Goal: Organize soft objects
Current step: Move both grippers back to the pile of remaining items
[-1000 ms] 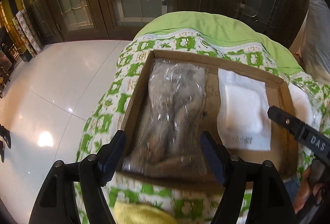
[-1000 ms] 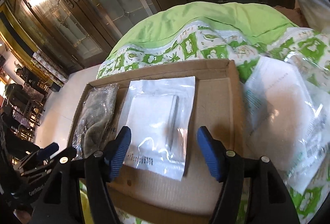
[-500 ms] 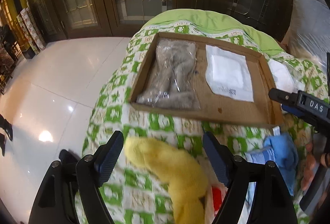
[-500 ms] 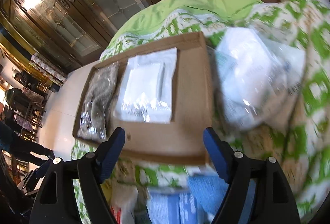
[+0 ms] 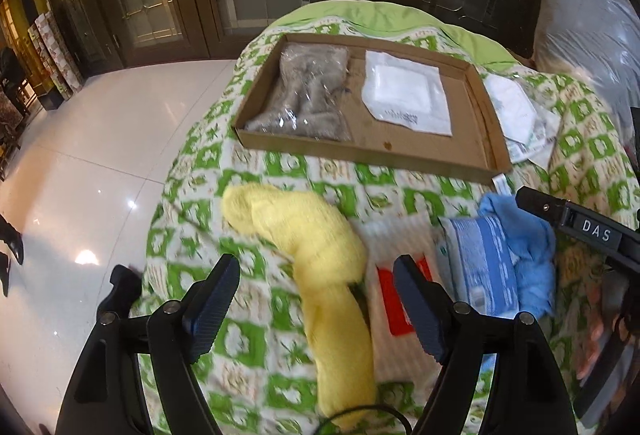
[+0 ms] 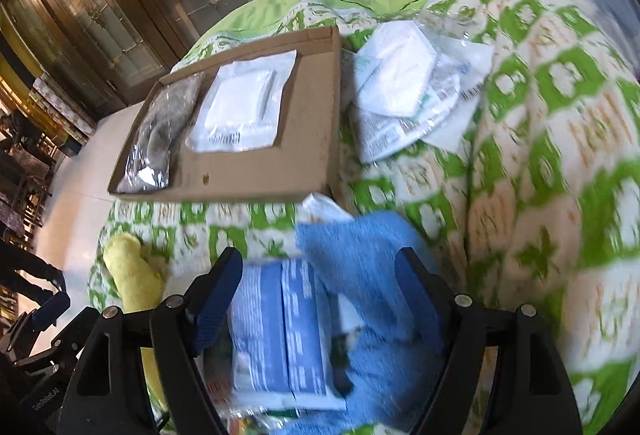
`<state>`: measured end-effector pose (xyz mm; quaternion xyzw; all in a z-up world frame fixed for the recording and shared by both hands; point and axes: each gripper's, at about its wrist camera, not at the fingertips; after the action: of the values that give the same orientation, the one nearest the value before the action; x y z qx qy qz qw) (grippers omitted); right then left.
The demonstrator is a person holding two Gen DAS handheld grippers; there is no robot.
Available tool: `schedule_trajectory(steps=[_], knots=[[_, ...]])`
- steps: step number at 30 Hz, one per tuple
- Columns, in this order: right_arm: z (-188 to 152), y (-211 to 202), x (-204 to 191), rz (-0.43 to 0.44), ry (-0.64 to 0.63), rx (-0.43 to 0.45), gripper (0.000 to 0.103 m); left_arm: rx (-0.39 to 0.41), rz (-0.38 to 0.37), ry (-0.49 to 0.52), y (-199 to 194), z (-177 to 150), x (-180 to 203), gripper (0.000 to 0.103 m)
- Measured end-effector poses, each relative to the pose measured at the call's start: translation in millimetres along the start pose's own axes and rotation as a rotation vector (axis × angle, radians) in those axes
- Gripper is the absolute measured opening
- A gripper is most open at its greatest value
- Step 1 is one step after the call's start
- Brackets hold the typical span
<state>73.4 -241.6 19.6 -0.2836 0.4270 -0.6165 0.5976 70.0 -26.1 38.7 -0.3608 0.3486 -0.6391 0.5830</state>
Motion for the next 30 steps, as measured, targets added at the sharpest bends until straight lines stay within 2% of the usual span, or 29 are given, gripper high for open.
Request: schedule_trajectory(steps=[6,8,10,13,22,30], knots=[[-25,-13,-5,-0.031,-0.038,-0.014,0.08,-0.028,-0.023,-0.02,-2,-27,6,0.082],[-30,-17,-7,-0.049,-0.053,-0.002,0.09,-0.035,-0.026,-0.025,-3,-34,7,0.082],[-34,-24,-9,-0.084,-0.068,0.022,0.092,-0.035,-0.023,-0.025,-4,-40,8,0.082],[-36,-31,-9,-0.096,-0.071,0.034,0.093,-0.035,-0.018,-0.021,-6,-45,8,0.082],[-40,-39,-4,-0.093,-0.083,0.039,0.093,-0.05,-0.08,-0.055,-6,-47,7,0.083],[-40,-32,-4,-0.086,-0.102,0.033,0.093,-0.088,-0.101,-0.028,9,-49,27,0.083]])
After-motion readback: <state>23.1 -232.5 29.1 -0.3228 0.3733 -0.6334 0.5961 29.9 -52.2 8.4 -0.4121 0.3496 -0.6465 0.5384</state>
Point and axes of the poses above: each gripper's, at about its wrist camera, not at the fingertips, and y roughly the way its jaws point, x to its right, z to its top, and after that the axes turned 4 degrees about -y, right-handed
